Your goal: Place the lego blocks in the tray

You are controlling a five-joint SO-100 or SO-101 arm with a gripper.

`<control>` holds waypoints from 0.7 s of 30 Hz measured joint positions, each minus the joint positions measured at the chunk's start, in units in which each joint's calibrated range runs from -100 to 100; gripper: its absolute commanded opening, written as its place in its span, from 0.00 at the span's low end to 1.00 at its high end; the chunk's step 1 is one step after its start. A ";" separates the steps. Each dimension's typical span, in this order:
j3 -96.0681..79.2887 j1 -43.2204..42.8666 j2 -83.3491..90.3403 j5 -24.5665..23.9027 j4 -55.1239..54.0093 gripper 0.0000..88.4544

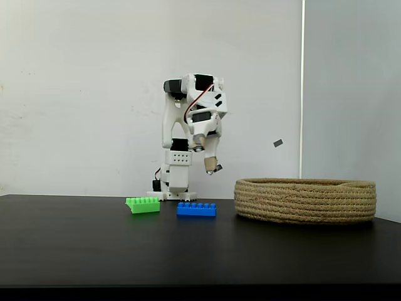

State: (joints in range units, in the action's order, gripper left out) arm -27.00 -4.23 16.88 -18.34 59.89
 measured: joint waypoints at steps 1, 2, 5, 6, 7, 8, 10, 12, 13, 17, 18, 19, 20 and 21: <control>-0.18 0.73 0.00 0.54 0.16 0.55; -0.80 1.22 0.00 1.22 0.16 0.55; -3.36 2.61 0.00 2.74 -0.81 0.54; -4.42 3.09 0.00 3.13 -1.71 0.54; -5.30 3.66 0.00 3.52 -2.84 0.55; -6.19 4.15 0.00 3.96 -3.98 0.55; -7.34 4.89 -0.25 4.74 -6.09 0.55; -8.40 4.97 -1.70 5.27 -7.88 0.56; -8.84 4.89 -2.63 5.57 -8.36 0.56; -9.19 5.37 -6.70 6.59 -9.18 0.55; -9.19 5.70 -7.89 6.79 -9.26 0.55; -9.19 5.86 -9.08 6.94 -9.26 0.54; -8.93 6.11 -10.35 7.13 -9.26 0.54; -8.40 6.35 -11.54 7.28 -9.26 0.54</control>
State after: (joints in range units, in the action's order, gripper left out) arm -35.40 2.12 5.34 -11.06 50.63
